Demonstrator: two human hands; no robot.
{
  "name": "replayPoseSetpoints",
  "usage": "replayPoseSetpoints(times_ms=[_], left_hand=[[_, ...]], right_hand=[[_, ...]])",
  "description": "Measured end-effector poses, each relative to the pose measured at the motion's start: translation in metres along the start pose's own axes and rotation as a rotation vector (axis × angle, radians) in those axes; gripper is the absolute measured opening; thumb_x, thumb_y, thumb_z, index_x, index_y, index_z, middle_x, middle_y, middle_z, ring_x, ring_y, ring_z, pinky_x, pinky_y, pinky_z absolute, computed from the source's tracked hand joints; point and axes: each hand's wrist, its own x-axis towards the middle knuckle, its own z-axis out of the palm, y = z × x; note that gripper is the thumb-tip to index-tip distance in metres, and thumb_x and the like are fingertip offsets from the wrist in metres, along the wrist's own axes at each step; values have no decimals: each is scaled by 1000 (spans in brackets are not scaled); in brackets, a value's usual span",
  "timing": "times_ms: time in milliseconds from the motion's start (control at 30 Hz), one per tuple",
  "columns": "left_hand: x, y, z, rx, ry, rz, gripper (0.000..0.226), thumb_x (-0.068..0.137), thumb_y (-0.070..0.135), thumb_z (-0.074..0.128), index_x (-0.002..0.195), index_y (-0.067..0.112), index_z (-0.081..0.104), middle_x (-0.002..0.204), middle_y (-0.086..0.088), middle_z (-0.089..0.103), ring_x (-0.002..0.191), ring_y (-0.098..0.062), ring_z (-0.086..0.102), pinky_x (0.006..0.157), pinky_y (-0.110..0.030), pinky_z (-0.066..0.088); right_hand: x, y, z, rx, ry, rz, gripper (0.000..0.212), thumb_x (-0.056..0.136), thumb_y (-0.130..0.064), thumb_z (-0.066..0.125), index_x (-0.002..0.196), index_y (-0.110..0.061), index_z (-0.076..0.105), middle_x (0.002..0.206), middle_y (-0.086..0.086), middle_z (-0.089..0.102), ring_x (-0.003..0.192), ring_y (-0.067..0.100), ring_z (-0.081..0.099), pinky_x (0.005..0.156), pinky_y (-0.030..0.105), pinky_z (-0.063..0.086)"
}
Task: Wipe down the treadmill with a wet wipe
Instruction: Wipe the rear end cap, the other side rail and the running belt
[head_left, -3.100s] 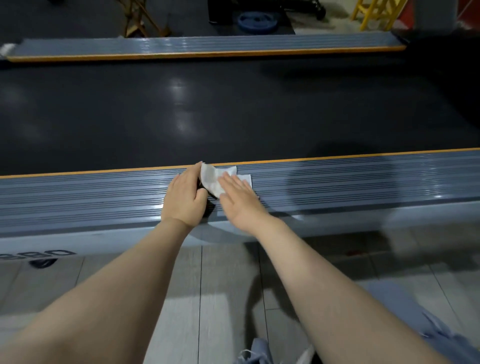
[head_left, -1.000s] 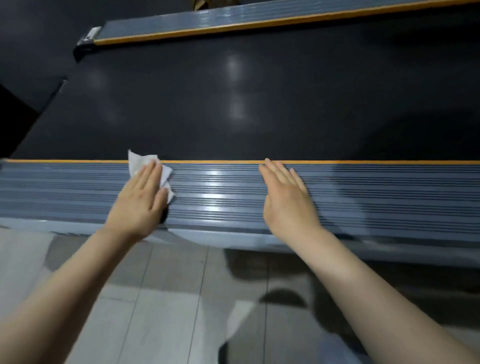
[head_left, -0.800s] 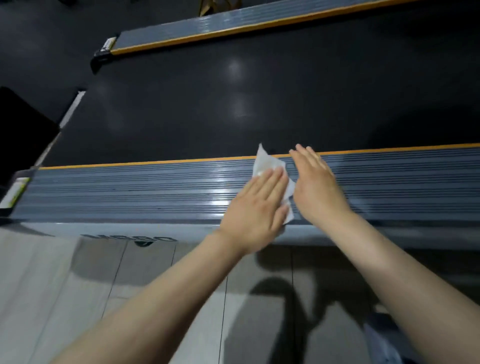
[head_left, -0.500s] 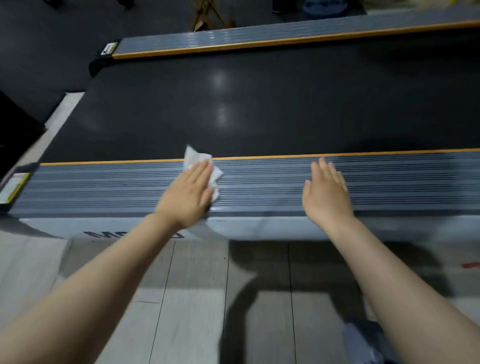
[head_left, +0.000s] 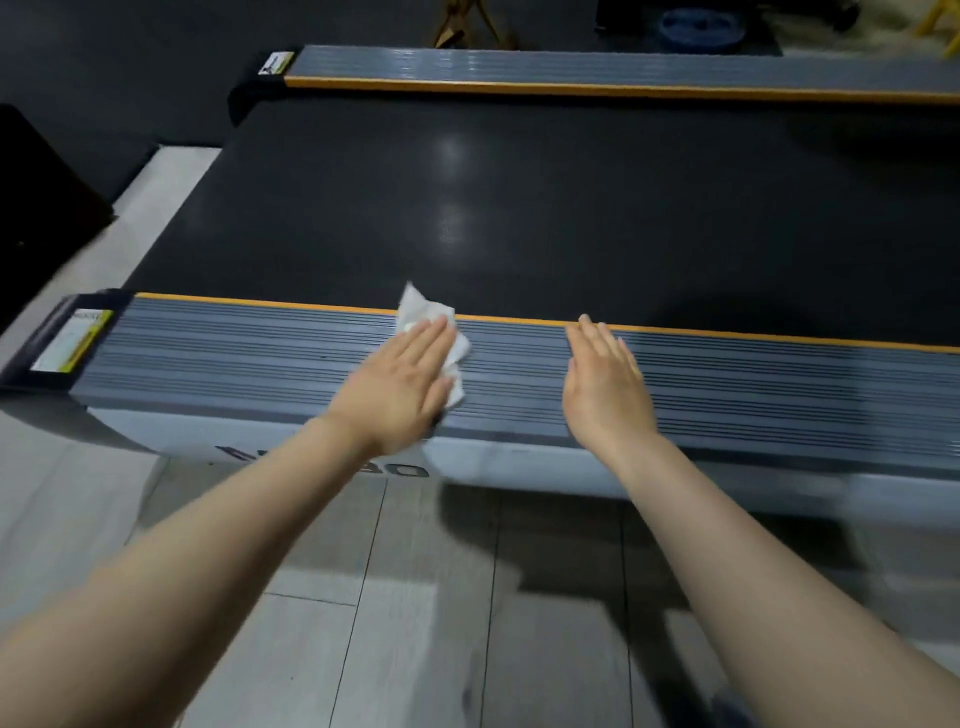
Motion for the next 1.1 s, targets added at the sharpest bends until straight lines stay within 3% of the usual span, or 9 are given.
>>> replayPoseSetpoints(times_ms=[133, 267, 433, 567, 633, 733, 867, 1000, 1100], left_hand=[[-49, -109, -9, 8, -14, -279, 82, 95, 55, 0, 155, 1, 13, 164, -15, 9, 153, -21, 6, 125, -35, 3], [-63, -130, -11, -37, 0, -450, 91, 90, 59, -3, 155, -3, 13, 164, -19, 10, 153, -26, 7, 125, -38, 3], [-60, -83, -3, -17, 12, -204, 77, 96, 51, -3, 157, 5, 10, 165, -11, 7, 154, -20, 4, 125, -38, 5], [-65, -113, -10, -14, -70, 18, 72, 100, 53, 1, 158, 10, 11, 166, -5, 5, 153, -17, 3, 125, -35, 4], [-78, -153, -20, -8, -46, -38, 81, 98, 58, -5, 157, 5, 12, 165, -11, 9, 153, -19, 5, 125, -33, 1], [-117, -232, -31, 7, -32, -306, 90, 90, 65, -6, 157, 7, 6, 166, -10, 2, 149, -9, -6, 118, -18, -13], [-150, -270, -34, -80, -21, -496, 87, 90, 61, 4, 157, 6, 10, 166, -9, 5, 152, -14, 1, 118, -17, -9], [-149, -268, -32, -101, 24, -476, 76, 98, 52, 9, 156, 4, 14, 165, -10, 9, 153, -19, 6, 118, -18, -9], [-149, -264, -28, -20, 36, -224, 73, 101, 51, 10, 154, 2, 22, 162, -15, 19, 152, -26, 15, 124, -29, 1]], right_hand=[[4, -47, 12, -6, -28, 1, 51, 105, -21, 30, 154, -11, 19, 163, 4, 11, 150, 19, 7, 123, 34, 4], [6, -120, 42, -28, -136, -205, 54, 104, -22, 28, 155, -14, 12, 164, 1, 3, 151, 17, 0, 123, 37, -1], [24, -158, 57, -38, -103, -158, 55, 102, -20, 31, 154, -12, 14, 164, 4, 7, 151, 20, 4, 122, 38, 1], [34, -166, 59, -118, -110, -157, 54, 103, -21, 29, 155, -12, 14, 163, 3, 9, 150, 20, 5, 123, 36, 2], [37, -172, 60, -131, -115, -150, 54, 104, -21, 28, 155, -12, 14, 163, 3, 9, 150, 20, 5, 123, 36, 2], [37, -201, 69, -99, -121, -195, 54, 105, -27, 27, 155, -12, 15, 163, 4, 9, 150, 22, 5, 123, 37, 2], [27, -282, 96, -98, -229, -408, 61, 104, -42, 23, 155, -12, 9, 164, 6, 4, 150, 25, 1, 122, 43, 1], [24, -319, 113, -227, -224, -393, 77, 99, -56, 19, 155, -6, 2, 162, 15, -3, 149, 34, -4, 121, 47, -2], [31, -319, 114, -272, -220, -439, 79, 99, -56, 19, 155, -4, 3, 162, 18, -2, 149, 34, -3, 121, 47, 0]])
